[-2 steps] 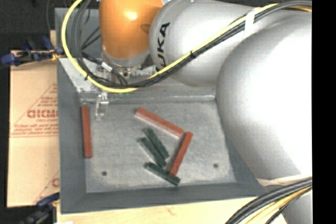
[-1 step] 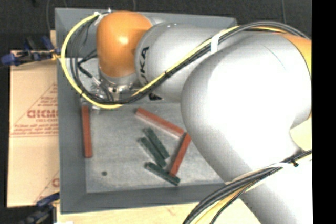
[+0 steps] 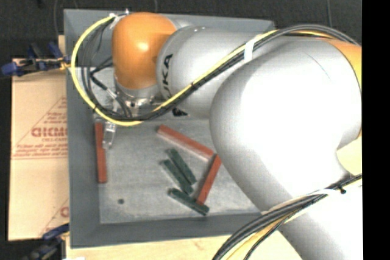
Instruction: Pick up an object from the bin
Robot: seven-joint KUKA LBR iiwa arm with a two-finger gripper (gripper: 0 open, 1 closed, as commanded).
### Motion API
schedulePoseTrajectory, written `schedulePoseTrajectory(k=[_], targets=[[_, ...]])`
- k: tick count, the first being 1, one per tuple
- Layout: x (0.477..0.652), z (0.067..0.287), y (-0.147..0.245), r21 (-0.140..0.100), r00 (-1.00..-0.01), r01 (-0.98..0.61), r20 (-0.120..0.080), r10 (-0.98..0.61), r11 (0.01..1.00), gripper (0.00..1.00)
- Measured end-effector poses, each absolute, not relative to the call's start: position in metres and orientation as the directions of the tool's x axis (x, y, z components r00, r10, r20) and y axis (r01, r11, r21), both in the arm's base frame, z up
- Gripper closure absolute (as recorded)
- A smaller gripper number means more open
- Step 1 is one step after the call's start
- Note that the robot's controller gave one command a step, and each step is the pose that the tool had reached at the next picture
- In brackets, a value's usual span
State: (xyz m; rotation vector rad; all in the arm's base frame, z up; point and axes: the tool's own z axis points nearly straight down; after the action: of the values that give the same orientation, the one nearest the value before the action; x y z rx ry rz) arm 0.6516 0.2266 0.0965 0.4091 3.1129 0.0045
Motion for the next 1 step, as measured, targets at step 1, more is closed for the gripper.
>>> schedulePoseTrajectory(k=[1], targets=[[0.6516,0.0965,0.2266,0.003,-0.966,0.259,-0.002,0.259,0.966,0.00]])
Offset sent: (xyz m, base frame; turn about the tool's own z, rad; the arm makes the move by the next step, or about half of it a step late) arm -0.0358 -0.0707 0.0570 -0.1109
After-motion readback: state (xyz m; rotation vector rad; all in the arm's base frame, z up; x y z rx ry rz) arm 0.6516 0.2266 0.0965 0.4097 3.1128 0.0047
